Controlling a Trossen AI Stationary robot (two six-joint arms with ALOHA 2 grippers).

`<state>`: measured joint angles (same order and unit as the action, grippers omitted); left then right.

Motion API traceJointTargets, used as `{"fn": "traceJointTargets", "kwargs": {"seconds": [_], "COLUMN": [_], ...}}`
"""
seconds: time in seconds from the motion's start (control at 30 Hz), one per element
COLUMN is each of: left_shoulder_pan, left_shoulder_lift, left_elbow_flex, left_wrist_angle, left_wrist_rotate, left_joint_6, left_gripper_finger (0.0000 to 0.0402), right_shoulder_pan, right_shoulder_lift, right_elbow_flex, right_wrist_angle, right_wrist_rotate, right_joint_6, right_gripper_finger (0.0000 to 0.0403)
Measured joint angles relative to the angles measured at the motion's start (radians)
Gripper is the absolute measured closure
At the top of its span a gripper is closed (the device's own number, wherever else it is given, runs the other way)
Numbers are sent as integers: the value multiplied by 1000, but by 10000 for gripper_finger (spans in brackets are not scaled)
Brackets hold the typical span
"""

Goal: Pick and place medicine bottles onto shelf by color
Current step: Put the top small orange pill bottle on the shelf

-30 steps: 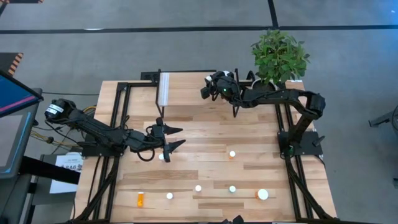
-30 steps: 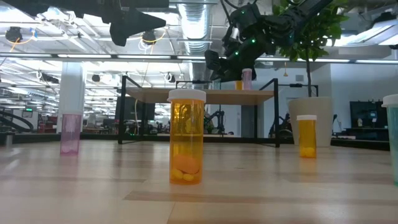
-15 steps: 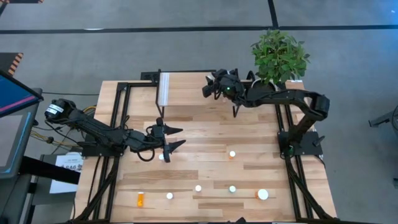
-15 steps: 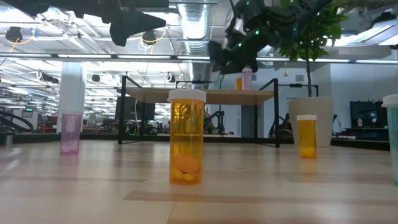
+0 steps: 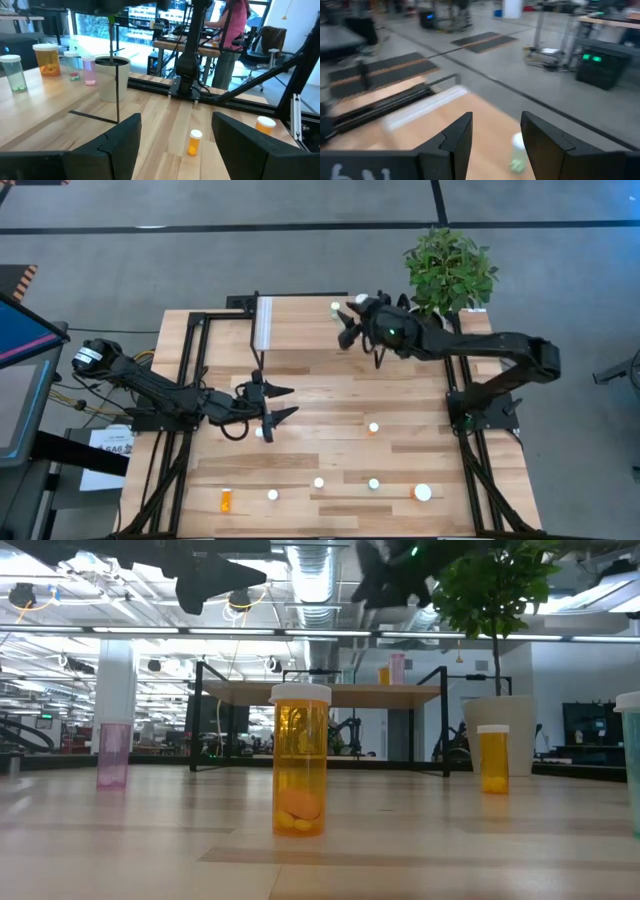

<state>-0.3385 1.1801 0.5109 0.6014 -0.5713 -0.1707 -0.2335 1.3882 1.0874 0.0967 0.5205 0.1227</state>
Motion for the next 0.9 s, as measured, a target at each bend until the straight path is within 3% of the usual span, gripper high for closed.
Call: {"fn": "traceJointTargets", "kwargs": {"seconds": [0.27, 0.57, 0.9], "left_shoulder_pan": [-29, -74, -77], "left_shoulder_lift": [0, 0, 0], "left_elbow_flex": [0, 0, 0], "left_wrist_angle": [-27, -68, -59], "left_wrist_rotate": [1, 29, 27], "left_joint_6": [-12, -46, -56], "left_gripper_finger": [170, 170, 171], "right_shoulder_pan": [264, 610, 805], "right_shoulder_lift": [-110, -75, 9], "right_elbow_flex": [0, 0, -1], "right_wrist_angle": [-260, -387, -799], "right_wrist_rotate": [1, 4, 10], "right_joint_6": [-3, 115, 578], "right_gripper_finger": [216, 216, 216]}}
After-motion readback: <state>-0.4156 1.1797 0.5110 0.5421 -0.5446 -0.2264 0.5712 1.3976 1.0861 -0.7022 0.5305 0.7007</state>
